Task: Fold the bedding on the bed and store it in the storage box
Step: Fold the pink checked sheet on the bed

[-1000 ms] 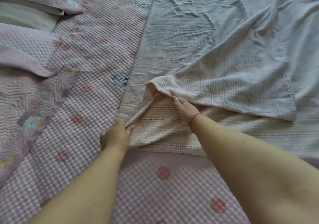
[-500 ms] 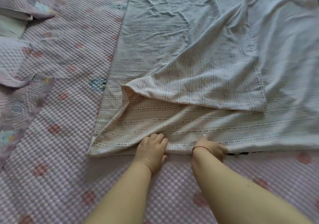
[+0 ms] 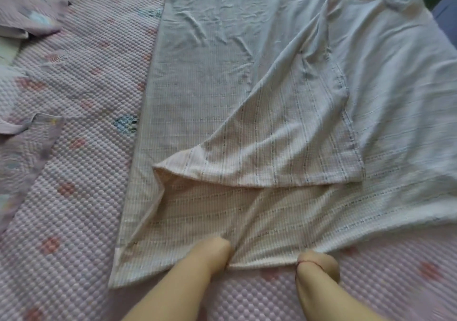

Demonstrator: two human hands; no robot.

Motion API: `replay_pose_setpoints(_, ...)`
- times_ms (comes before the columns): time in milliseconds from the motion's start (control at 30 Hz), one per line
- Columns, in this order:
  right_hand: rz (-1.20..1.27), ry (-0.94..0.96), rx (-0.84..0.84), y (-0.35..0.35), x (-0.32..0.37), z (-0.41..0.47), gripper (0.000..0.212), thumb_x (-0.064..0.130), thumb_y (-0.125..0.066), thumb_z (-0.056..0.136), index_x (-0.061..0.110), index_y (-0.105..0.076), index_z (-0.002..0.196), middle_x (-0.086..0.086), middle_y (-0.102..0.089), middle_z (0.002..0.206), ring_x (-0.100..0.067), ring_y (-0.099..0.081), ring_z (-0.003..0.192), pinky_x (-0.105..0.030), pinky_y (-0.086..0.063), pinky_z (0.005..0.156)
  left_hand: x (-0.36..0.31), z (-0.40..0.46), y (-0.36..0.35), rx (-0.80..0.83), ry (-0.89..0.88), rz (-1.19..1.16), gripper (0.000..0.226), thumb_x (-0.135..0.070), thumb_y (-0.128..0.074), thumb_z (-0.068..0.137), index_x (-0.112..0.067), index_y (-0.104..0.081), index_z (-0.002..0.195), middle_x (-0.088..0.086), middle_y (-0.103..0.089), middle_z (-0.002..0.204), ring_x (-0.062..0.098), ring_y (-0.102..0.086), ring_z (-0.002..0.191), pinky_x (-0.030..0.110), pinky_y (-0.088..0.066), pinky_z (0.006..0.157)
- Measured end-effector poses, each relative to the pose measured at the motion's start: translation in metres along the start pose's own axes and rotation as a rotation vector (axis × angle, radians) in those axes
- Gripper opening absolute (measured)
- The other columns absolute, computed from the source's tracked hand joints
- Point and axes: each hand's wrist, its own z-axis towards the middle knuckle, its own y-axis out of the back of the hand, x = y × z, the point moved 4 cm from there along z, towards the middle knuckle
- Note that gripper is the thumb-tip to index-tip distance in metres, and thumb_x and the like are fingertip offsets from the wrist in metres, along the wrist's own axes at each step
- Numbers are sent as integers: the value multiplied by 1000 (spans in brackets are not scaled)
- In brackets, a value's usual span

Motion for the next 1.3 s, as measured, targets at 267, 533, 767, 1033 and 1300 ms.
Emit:
replay_pose_setpoints(267,202,320,93,-18,61,-29,37,36,-58,88,3,-62,73,-17,-65,71,-39,-63,71,-43,-53,69,22,-11,48,-396,123,-493,49,-52,-53,93,-10,-58,68,4,-60,67,19,-53,62,33,-40,61)
replay_pose_setpoints(533,140,259,487,-86,146,-49,50,26,-61,86,0,-47,127,-13,-57,125,-31,-60,106,-37,-50,86,71,28,75,-633,319,-1840,42,-43,-69,85,-6,-66,105,7,-70,96,26,-67,83,36,-56,64)
replay_pose_setpoints(767,107,653,735,-114,234,-125,47,12,-51,95,2,-38,140,-17,-47,139,-30,-51,124,-23,-49,71,155,48,114,-785,302,-1887,43,-57,-61,82,-22,-66,108,11,-65,120,32,-64,104,54,-56,78)
replay_pose_setpoints(1033,-100,1307,759,-159,287,-208,32,30,-42,100,17,-55,127,0,-61,113,-14,-55,102,-26,-44,89,204,33,177,-963,262,-1662,62,-58,-33,94,-18,-48,138,6,-54,136,30,-53,123,50,-45,103)
replay_pose_setpoints(1300,-698,1355,685,-191,158,-110,39,29,-45,99,15,-52,134,-4,-51,138,-18,-47,127,-27,-33,106,95,48,76,-667,200,-289,61,-45,-20,102,-27,3,155,4,12,162,22,11,149,45,3,121)
